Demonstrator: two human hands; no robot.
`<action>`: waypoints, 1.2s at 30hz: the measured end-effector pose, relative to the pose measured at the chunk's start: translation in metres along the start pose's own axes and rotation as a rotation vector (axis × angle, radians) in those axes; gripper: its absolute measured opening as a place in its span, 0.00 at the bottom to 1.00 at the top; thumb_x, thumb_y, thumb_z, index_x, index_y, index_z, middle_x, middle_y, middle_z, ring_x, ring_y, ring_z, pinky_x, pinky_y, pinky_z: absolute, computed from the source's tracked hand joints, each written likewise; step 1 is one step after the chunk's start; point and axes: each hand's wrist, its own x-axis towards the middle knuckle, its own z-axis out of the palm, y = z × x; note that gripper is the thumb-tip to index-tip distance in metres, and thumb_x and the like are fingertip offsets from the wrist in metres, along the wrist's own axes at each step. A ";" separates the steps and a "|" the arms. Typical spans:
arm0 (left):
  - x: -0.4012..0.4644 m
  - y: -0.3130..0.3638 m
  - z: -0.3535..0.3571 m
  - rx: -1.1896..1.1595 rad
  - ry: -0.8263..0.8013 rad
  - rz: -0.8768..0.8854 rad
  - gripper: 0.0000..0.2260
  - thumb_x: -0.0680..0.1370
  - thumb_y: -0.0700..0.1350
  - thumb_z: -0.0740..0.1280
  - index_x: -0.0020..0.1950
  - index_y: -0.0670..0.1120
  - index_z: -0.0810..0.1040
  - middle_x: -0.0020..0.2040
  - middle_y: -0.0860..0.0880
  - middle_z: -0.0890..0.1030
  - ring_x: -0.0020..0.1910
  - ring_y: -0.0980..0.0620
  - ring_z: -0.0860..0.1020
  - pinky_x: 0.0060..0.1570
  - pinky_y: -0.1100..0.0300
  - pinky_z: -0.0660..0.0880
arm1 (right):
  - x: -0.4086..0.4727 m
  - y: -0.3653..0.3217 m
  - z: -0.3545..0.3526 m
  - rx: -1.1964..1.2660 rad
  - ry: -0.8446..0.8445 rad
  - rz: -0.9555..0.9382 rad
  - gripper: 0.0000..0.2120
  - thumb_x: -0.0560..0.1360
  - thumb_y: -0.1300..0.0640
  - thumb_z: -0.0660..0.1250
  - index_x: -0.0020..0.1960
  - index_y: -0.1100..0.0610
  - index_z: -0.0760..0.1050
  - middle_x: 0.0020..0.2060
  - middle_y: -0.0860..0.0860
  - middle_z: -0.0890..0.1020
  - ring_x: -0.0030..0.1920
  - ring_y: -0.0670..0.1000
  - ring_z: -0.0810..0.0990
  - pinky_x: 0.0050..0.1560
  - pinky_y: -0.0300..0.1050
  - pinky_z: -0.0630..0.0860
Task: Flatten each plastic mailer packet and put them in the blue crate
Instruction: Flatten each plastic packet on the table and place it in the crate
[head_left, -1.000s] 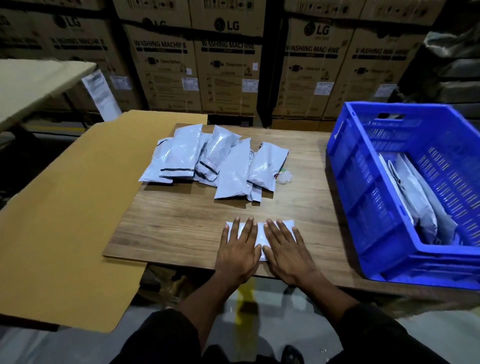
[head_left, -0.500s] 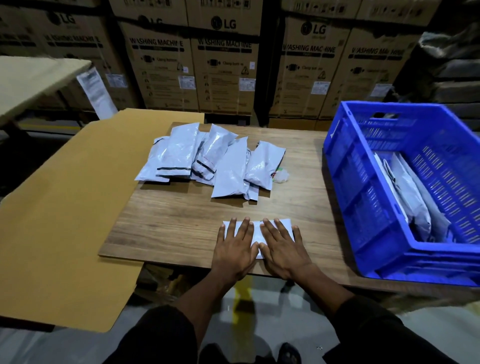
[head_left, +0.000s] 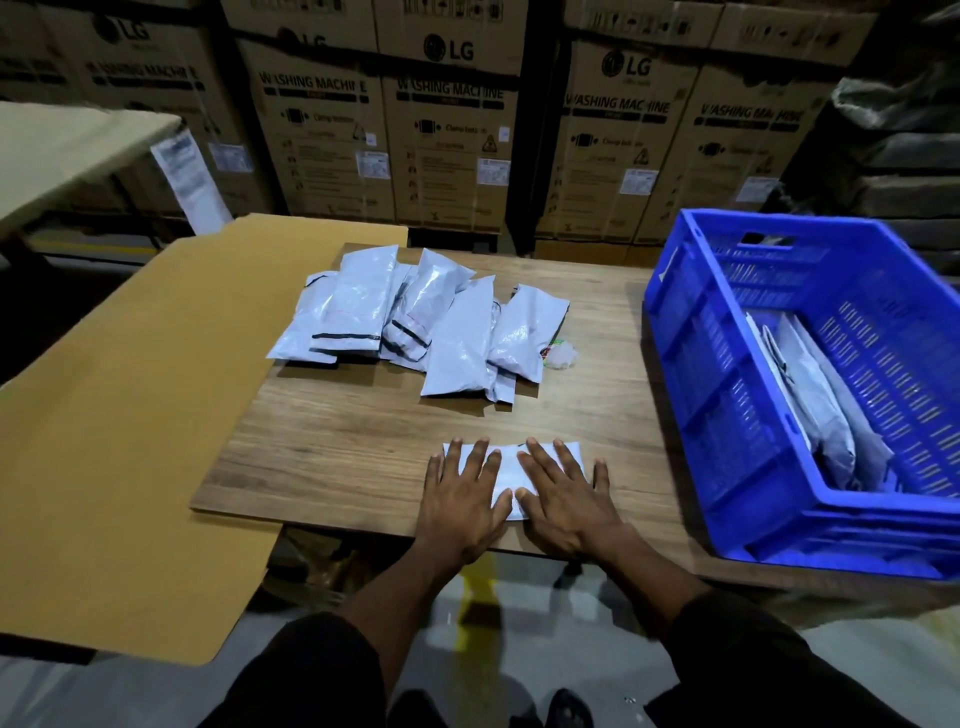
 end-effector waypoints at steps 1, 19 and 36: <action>-0.001 -0.003 0.001 -0.015 0.018 -0.007 0.27 0.79 0.60 0.56 0.71 0.47 0.75 0.74 0.45 0.73 0.74 0.38 0.68 0.67 0.37 0.69 | -0.001 0.000 0.000 0.001 0.001 0.005 0.29 0.82 0.38 0.42 0.81 0.44 0.43 0.79 0.39 0.39 0.79 0.49 0.35 0.73 0.71 0.38; -0.008 0.016 -0.023 -0.327 0.131 0.081 0.23 0.87 0.45 0.46 0.67 0.32 0.75 0.65 0.36 0.79 0.65 0.39 0.79 0.61 0.42 0.77 | 0.011 -0.021 0.007 0.052 0.380 -0.317 0.25 0.78 0.54 0.53 0.73 0.58 0.69 0.70 0.53 0.74 0.73 0.55 0.69 0.75 0.56 0.55; -0.005 -0.008 0.013 -0.056 0.218 -0.016 0.21 0.83 0.53 0.57 0.73 0.46 0.73 0.72 0.47 0.75 0.72 0.40 0.71 0.64 0.44 0.71 | 0.005 -0.002 0.031 -0.032 0.288 -0.083 0.31 0.81 0.37 0.44 0.79 0.51 0.59 0.78 0.48 0.61 0.79 0.54 0.55 0.77 0.55 0.50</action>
